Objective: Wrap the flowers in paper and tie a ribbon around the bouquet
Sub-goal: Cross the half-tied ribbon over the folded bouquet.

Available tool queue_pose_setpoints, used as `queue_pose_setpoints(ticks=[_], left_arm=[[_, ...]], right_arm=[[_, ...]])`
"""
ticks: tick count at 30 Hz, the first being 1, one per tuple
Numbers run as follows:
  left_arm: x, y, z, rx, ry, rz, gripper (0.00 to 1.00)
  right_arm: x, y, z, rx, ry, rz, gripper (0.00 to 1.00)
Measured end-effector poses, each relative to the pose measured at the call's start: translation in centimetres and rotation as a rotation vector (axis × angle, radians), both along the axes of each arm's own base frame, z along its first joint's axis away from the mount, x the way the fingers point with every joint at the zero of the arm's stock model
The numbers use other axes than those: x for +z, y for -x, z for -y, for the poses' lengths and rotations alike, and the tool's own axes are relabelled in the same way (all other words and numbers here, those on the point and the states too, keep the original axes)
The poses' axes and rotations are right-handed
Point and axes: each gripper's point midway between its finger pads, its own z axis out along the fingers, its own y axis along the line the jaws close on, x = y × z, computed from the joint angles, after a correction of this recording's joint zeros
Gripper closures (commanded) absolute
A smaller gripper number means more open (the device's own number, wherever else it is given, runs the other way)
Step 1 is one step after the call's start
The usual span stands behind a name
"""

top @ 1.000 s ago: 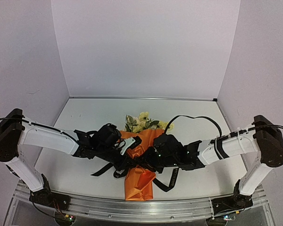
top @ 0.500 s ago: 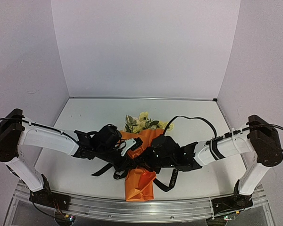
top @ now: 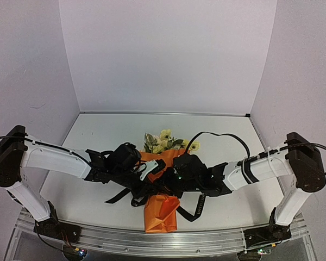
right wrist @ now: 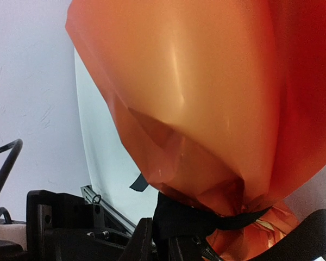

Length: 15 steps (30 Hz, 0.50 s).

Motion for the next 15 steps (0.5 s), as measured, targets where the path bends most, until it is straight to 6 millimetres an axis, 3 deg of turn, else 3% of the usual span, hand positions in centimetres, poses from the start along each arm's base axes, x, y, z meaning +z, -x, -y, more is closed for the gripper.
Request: queue_pose_setpoints(ticks=[4, 8, 11, 15], left_arm=[[0.0, 0.0, 0.0, 0.0, -0.002, -0.002, 0.94], [0.8, 0.1, -0.1, 0.011, 0.016, -0.006, 0.74], [1.9, 0.3, -0.3, 0.029, 0.046, -0.012, 0.63], [4.3, 0.2, -1.0, 0.076, 0.121, -0.015, 0.55]], right_arm=[[0.0, 0.2, -0.1, 0.019, 0.005, 0.008, 1.0], [-0.1, 0.2, 0.0, 0.032, 0.011, 0.022, 1.0], [-0.5, 0.3, 0.2, 0.046, 0.026, 0.04, 1.0], [-0.6, 0.5, 0.2, 0.085, 0.031, 0.071, 1.0]])
